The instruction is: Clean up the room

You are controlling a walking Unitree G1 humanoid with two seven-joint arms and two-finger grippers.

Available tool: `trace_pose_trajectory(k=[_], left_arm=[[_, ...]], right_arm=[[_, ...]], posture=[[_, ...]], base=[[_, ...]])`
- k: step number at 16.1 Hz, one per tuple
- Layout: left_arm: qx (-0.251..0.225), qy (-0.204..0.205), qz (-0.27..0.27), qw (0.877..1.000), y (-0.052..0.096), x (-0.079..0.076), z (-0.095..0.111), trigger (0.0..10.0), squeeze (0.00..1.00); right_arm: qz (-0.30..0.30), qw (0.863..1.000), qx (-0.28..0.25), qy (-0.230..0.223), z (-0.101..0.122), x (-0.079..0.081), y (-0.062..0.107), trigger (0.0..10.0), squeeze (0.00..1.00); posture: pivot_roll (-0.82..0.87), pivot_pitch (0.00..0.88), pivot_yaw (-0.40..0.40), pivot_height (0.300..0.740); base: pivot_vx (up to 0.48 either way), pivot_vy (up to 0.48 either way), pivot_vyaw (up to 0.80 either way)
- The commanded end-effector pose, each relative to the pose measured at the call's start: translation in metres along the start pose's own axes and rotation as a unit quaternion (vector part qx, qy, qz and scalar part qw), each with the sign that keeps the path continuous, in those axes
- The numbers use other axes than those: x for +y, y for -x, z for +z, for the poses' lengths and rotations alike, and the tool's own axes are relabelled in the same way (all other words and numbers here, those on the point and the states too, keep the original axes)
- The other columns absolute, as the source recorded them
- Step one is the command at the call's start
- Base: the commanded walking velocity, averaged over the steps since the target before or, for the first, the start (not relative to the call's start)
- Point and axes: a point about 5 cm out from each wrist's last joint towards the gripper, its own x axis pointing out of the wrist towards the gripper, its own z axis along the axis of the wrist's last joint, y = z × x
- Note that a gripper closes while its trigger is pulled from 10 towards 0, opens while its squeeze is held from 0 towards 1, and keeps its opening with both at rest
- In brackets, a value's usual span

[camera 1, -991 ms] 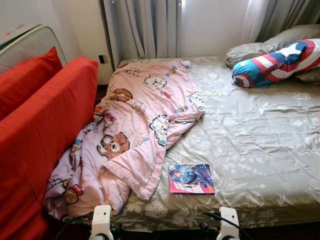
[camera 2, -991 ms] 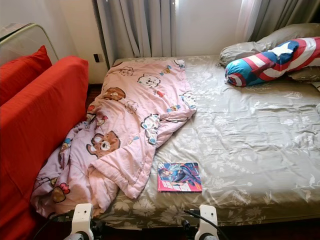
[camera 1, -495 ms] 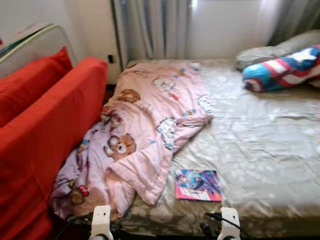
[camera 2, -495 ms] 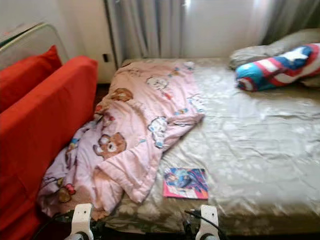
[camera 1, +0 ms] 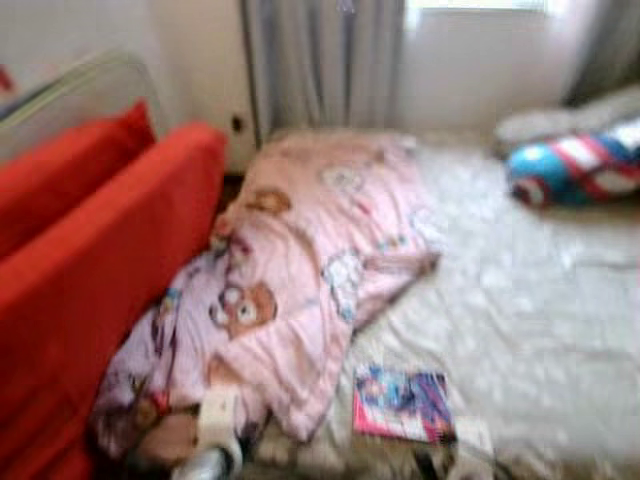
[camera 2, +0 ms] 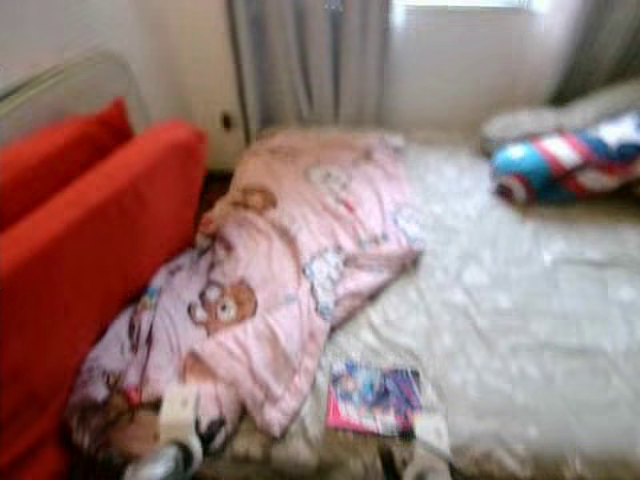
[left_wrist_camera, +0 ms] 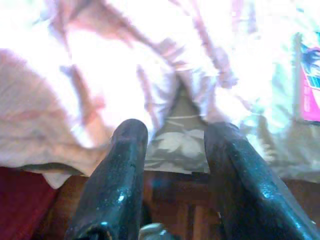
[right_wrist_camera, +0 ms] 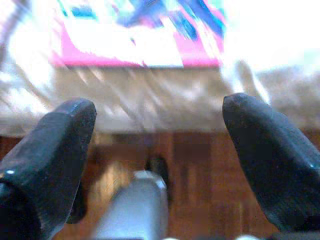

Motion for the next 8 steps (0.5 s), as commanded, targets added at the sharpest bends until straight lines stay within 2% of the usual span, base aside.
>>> trace_pose_trajectory(k=[1, 4, 8], left_arm=[[0.012, 0.001, 0.006, 1.0, 0.003, 0.006, -0.008, 10.0, 0.0], [-0.018, -0.003, -0.004, 1.0, 0.001, 0.005, 0.005, 10.0, 0.0], [-0.093, -0.004, -0.022, 0.995, -0.001, 0.004, 0.03, 10.0, 0.0]], right_arm=[[0.007, 1.0, 0.007, -0.006, -0.007, 0.005, 0.0, 10.0, 0.0], [0.007, 1.0, 0.001, -0.008, -0.007, 0.006, 0.001, 10.0, 0.0], [0.011, 1.0, -0.022, -0.011, -0.005, 0.006, 0.001, 10.0, 0.0]], posture=[[-0.05, 0.0, -0.002, 0.74], [-0.05, 0.0, 0.003, 0.74], [-0.05, 0.0, 0.002, 0.74]], base=[[0.0, 0.0, 0.0], [0.0, 0.0, 0.0], [0.0, 0.0, 0.0]])
